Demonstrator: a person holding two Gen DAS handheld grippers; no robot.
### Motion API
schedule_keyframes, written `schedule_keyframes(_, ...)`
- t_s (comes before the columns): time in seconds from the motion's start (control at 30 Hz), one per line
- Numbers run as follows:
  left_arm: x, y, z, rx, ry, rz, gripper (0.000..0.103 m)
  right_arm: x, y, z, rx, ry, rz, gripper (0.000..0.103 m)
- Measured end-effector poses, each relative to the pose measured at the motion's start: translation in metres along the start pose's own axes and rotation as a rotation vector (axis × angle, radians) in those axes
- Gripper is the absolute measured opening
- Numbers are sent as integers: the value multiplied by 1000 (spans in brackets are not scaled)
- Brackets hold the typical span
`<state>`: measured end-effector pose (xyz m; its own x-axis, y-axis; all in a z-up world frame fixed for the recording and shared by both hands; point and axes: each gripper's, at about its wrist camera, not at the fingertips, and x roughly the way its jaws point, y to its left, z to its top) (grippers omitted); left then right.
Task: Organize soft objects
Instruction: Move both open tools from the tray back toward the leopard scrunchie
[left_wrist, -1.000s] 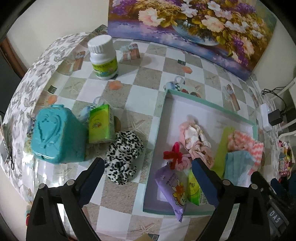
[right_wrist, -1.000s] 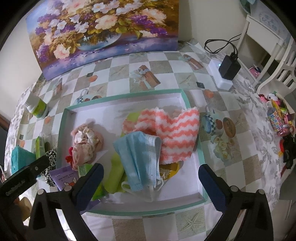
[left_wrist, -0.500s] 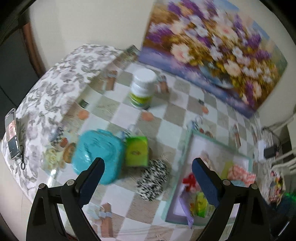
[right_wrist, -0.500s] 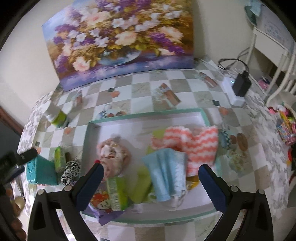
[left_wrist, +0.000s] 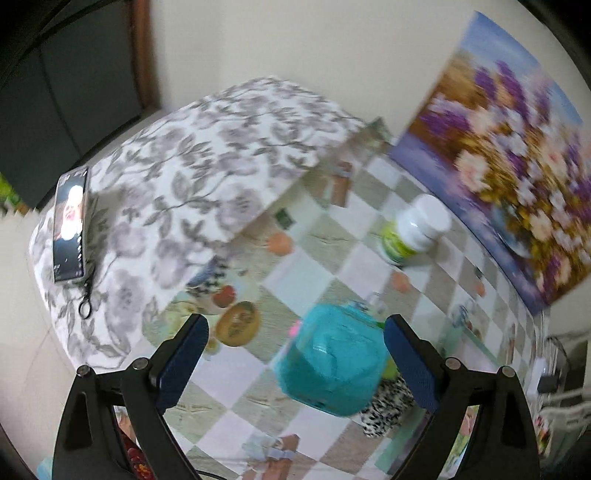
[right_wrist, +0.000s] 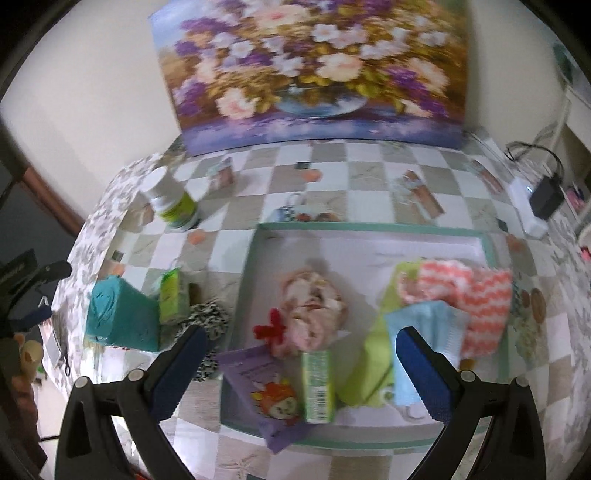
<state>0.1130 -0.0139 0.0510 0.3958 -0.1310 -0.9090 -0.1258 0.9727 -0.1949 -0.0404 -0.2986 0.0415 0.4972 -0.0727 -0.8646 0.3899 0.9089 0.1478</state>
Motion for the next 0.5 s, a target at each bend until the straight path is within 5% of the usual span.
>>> schedule_keyframes(0.5,51,53,14,-170,105,67,96,56,85,-2,-216,97,55,94)
